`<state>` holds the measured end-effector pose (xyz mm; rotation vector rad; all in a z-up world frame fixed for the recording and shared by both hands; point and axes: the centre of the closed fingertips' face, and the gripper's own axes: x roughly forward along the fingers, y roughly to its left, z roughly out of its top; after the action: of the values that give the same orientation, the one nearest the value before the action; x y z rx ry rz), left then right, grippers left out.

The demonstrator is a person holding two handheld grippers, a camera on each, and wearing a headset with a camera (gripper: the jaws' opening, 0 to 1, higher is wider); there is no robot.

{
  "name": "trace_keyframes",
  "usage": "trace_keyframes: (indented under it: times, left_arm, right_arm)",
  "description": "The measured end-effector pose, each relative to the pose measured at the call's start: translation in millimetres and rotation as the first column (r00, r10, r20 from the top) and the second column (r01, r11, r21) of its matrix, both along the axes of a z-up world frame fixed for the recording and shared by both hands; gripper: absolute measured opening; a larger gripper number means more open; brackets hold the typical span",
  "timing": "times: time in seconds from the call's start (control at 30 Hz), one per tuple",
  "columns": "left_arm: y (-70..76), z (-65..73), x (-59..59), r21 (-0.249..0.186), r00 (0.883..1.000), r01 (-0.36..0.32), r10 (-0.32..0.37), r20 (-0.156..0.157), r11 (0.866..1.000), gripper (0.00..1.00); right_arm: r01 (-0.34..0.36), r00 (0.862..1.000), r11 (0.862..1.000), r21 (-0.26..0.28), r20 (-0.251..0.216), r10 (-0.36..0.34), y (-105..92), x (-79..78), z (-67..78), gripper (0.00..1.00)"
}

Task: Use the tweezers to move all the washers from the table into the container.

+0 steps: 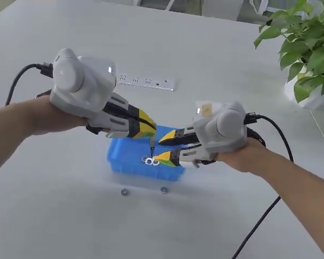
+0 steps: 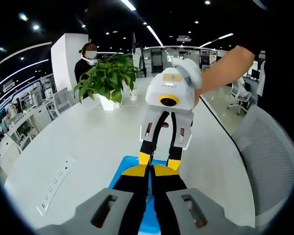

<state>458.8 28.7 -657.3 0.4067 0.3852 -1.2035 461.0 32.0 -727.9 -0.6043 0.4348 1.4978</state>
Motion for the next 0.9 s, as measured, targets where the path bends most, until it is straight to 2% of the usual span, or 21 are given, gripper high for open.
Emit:
trace_keyframes:
  times: [0.5,0.9]
  left_arm:
    - [-7.0,22.9,-15.3,-0.004,1.000,0.017,-0.017,0.012,1.000,0.05]
    - [-20.6,26.9,-26.3,-0.007,0.998,0.055,-0.055,0.020,0.998,0.05]
  right_arm:
    - [0.108,0.994,0.994,0.000,-0.013,-0.108,-36.6,-7.6,11.9,0.38]
    - [0.161,0.987,0.987,0.004,-0.020,-0.161,-56.5,-17.6,13.8,0.54]
